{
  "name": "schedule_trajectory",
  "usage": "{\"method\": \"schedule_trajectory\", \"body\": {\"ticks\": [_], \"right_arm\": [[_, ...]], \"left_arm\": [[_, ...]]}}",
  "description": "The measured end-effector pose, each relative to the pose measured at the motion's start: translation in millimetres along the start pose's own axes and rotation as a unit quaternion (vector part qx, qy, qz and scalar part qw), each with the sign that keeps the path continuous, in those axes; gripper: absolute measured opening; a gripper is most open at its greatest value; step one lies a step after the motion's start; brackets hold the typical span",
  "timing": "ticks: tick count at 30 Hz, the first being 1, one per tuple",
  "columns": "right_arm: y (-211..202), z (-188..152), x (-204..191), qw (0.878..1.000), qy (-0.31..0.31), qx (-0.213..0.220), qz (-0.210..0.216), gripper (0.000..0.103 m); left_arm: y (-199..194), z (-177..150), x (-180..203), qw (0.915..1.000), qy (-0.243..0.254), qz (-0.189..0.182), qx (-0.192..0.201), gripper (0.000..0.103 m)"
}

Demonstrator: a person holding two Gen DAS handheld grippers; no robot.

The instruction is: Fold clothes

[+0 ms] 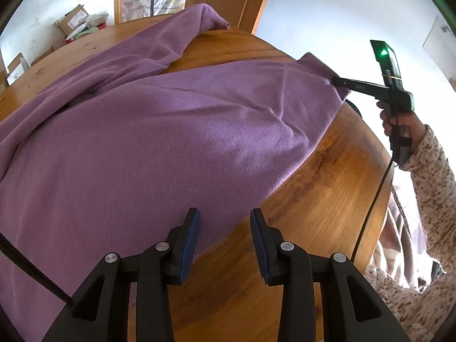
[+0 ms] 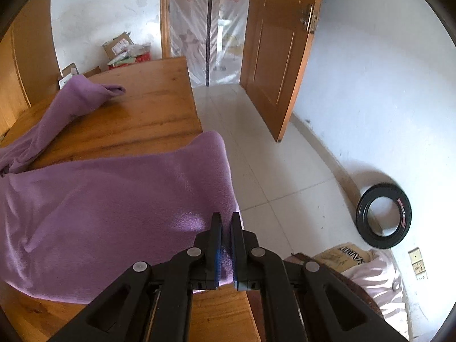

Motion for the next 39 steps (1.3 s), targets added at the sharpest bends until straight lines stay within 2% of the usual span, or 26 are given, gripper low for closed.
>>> {"method": "schedule_trajectory", "body": {"ticks": [5, 9, 11, 15, 18, 20, 22, 24, 26, 28, 29, 30, 32, 34, 35, 37, 39], "right_arm": [[1.5, -6.2, 10.2, 0.999, 0.013, -0.017, -0.028, 0.008], [-15.4, -6.1, 9.5, 1.0, 0.013, 0.005, -0.025, 0.008], [-30.3, -2.8, -3.4, 0.999, -0.008, 0.032, -0.003, 0.011], [-53.6, -1.2, -42.2, 0.995, -0.047, 0.067, 0.06, 0.012], [-68.9, -2.5, -77.9, 0.987, -0.08, 0.09, 0.104, 0.016], [-77.1, -5.1, -105.8, 0.979, -0.108, 0.097, 0.142, 0.022], [-84.4, -10.2, -136.8, 0.968, -0.143, 0.103, 0.179, 0.029], [-91.3, -17.1, -169.5, 0.954, -0.184, 0.106, 0.213, 0.031], [-96.7, -23.2, -197.2, 0.943, -0.217, 0.108, 0.229, 0.033], [-98.4, -28.5, -217.9, 0.933, -0.241, 0.109, 0.245, 0.039], [-99.1, -30.8, -227.7, 0.928, -0.252, 0.107, 0.252, 0.045], [-101.2, -33.3, -236.0, 0.923, -0.261, 0.111, 0.26, 0.05], [-103.0, -40.5, -249.7, 0.916, -0.271, 0.11, 0.273, 0.052], [-107.7, -47.1, -260.9, 0.908, -0.29, 0.11, 0.281, 0.053], [-110.5, -51.1, -265.8, 0.904, -0.3, 0.112, 0.283, 0.054], [-110.8, -56.1, -273.6, 0.9, -0.322, 0.107, 0.275, 0.057], [-110.0, -60.4, -281.2, 0.897, -0.341, 0.103, 0.264, 0.057]], "left_arm": [[-4.0, -1.9, -0.7, 1.0, -0.005, -0.001, 0.001, 0.038], [-14.3, -5.6, -6.2, 0.9998, -0.01, 0.006, 0.014, 0.038], [-24.4, -6.8, -14.9, 0.9994, -0.024, 0.009, 0.025, 0.038], [-47.3, -17.0, -41.9, 0.9968, -0.05, 0.042, 0.045, 0.038], [-70.0, -32.8, -75.1, 0.9906, -0.096, 0.071, 0.066, 0.038], [-86.4, -45.2, -102.5, 0.9818, -0.142, 0.096, 0.082, 0.038], [-104.7, -59.1, -131.6, 0.9686, -0.193, 0.119, 0.102, 0.038], [-122.2, -75.6, -159.4, 0.952, -0.247, 0.138, 0.117, 0.038], [-140.9, -94.5, -186.8, 0.9304, -0.302, 0.159, 0.133, 0.038], [-154.0, -109.7, -203.7, 0.9144, -0.336, 0.174, 0.143, 0.038], [-160.0, -117.0, -211.2, 0.9067, -0.351, 0.181, 0.148, 0.038], [-163.8, -123.4, -216.6, 0.901, -0.367, 0.174, 0.153, 0.038], [-167.6, -133.9, -224.7, 0.8918, -0.396, 0.151, 0.16, 0.038], [-163.6, -141.5, -229.0, 0.8898, -0.408, 0.137, 0.152, 0.038], [-160.3, -144.0, -232.1, 0.8882, -0.419, 0.117, 0.149, 0.038], [-154.2, -146.6, -238.5, 0.8822, -0.442, 0.076, 0.143, 0.038], [-151.0, -145.7, -242.6, 0.8775, -0.453, 0.061, 0.144, 0.04]]}}
Point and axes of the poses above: each gripper's, at about its wrist camera, not at the fingertips, and y roughly the way its jaws point, x to its right, z to its top, the point moved 4 cm from there along y, roughly the way its jaws point, and after that the axes turned 12 degrees about -y, right-handed, at the moved point
